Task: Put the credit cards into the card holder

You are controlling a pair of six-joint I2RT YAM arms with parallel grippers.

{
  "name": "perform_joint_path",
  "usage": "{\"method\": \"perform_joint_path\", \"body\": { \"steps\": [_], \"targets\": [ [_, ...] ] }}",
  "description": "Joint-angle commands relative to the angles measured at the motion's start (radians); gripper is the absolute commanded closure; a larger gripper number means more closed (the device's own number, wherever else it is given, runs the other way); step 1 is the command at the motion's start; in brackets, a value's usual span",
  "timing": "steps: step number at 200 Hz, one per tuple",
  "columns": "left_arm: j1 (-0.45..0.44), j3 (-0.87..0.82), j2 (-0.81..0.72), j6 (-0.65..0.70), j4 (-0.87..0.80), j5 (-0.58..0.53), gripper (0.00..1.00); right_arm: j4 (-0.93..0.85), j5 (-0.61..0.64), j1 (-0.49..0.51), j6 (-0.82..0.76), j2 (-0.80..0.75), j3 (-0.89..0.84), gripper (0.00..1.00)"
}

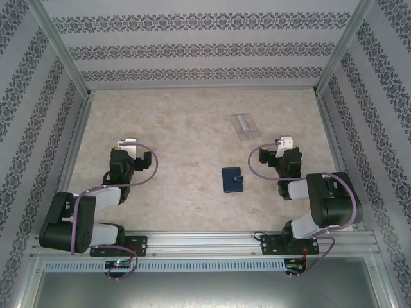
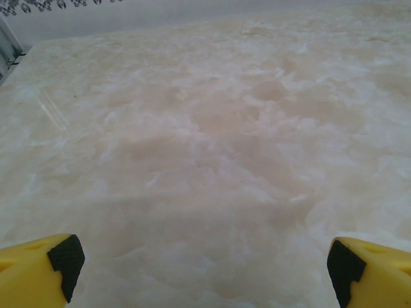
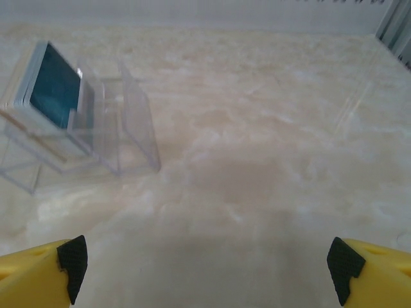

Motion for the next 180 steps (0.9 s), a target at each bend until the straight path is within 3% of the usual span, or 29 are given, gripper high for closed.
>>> {"method": "perform_joint_path", "body": {
  "steps": [1, 21, 33, 45, 55, 83, 180],
  "targets": [
    [0.029, 0.031, 0.020, -0.026, 0.068, 0.037, 0.01, -0.018, 0.072, -0.006, 0.051, -0.009, 0.048, 0.02],
    [0.060, 0.014, 0.160, -0.042, 0.243, 0.032, 0.01, -0.026, 0.113, 0.001, 0.053, -0.005, 0.074, 0.02],
    [0.096, 0.034, 0.276, -0.061, 0.341, 0.095, 0.01, -0.052, 0.121, 0.004, 0.053, -0.014, 0.081, 0.02],
    [0.100, 0.073, 0.218, -0.045, 0.163, 0.133, 0.01, -0.043, 0.120, 0.005, 0.051, -0.008, 0.080, 0.02],
    [0.099, 0.067, 0.258, -0.030, 0.250, 0.175, 0.01, -0.049, 0.121, 0.005, 0.048, -0.011, 0.081, 0.02],
    [0.095, 0.112, 0.238, -0.051, 0.115, 0.106, 0.00, -0.048, 0.127, 0.009, 0.046, -0.011, 0.081, 0.02],
    [0.086, 0.113, 0.244, -0.041, 0.124, 0.094, 0.01, -0.051, 0.130, 0.013, 0.042, -0.010, 0.084, 0.02]
  ]
}}
